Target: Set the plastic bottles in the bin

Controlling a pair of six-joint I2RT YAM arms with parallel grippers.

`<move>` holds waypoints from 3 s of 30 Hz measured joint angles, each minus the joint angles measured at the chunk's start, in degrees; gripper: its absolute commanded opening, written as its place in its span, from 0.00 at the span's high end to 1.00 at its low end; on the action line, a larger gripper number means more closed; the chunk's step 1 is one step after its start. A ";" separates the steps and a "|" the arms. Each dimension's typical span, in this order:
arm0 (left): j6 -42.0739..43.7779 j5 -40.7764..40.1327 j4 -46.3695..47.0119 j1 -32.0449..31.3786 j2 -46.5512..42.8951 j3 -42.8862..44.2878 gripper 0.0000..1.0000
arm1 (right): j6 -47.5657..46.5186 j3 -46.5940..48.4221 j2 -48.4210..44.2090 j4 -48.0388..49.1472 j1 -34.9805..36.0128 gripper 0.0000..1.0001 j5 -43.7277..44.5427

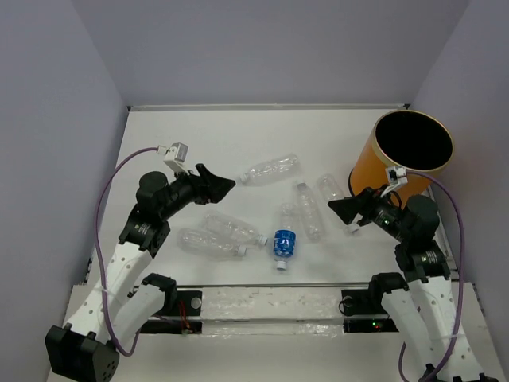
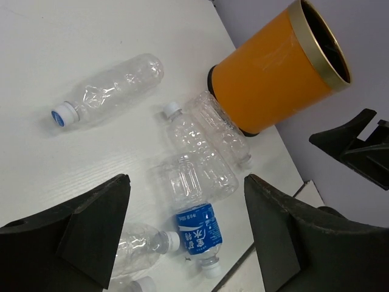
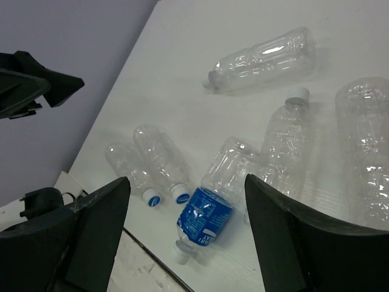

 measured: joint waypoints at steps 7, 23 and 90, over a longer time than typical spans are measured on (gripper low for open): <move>-2.58 -6.36 -10.14 -0.02 -1.07 2.54 0.14 | -1.05 -0.31 4.50 0.04 0.00 0.15 -2.05; -23.26 -28.55 -58.01 -0.02 -11.02 9.70 0.08 | -1.64 -0.09 11.10 1.84 0.00 0.12 0.55; -13.44 -34.67 -43.10 -6.12 -4.70 6.73 0.47 | -10.93 12.96 40.46 2.97 14.93 0.12 33.62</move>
